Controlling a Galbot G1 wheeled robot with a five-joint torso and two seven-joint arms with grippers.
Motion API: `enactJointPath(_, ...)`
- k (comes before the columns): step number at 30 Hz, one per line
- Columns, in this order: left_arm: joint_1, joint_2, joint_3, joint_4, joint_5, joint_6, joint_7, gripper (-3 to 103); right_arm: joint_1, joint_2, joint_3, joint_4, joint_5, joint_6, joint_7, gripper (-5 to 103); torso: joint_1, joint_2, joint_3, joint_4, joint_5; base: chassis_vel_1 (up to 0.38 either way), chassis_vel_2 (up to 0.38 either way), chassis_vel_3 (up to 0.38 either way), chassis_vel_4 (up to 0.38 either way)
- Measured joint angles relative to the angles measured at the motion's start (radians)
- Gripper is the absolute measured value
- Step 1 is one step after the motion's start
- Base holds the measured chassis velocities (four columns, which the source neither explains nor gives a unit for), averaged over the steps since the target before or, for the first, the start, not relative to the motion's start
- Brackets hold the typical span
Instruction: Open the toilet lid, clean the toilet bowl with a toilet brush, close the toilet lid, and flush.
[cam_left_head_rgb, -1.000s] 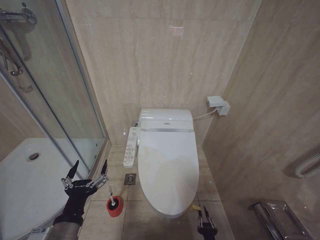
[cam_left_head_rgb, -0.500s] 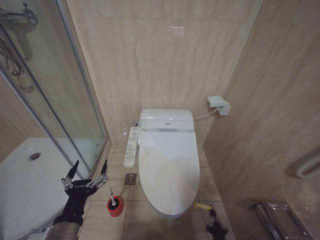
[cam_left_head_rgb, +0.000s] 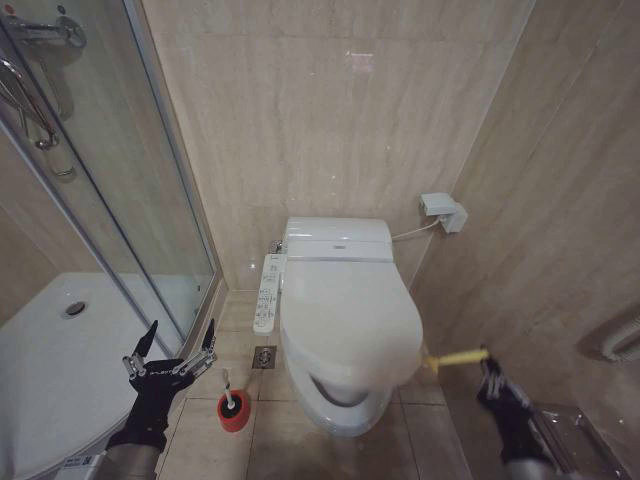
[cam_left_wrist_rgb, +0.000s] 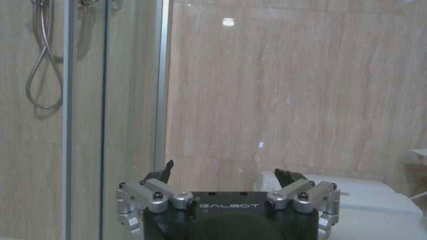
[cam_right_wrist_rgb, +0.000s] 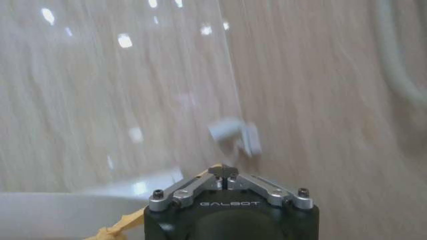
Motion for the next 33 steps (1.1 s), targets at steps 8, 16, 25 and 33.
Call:
enactJointPath(8,0.0,0.0,0.0,0.0,0.0,0.0,0.0,100,0.406,-0.079,-0.038,0.074,0.141,-0.207,0.143,0,0.0,0.0,0.0,0.0004,0.0004,0.0,0.0,0.0,0.0)
enactJointPath(16,0.0,0.0,0.0,0.0,0.0,0.0,0.0,100,0.708,-0.133,-0.123,-0.089,0.189,-0.244,0.161,0,0.0,0.0,0.0,0.0001,0.0009,0.0,0.0,0.0,0.0)
enactJointPath(25,0.0,0.0,0.0,0.0,0.0,0.0,0.0,100,1.126,-0.138,-0.32,-0.446,0.089,-0.156,0.158,0,0.0,0.0,0.0,0.0003,0.0008,0.0,0.0,0.0,0.0)
enactJointPath(33,0.0,0.0,0.0,0.0,0.0,0.0,0.0,100,1.464,-0.073,-0.465,-0.834,-0.257,-0.017,0.159,0,0.0,0.0,0.0,0.0007,0.0007,0.0,0.0,0.0,0.0)
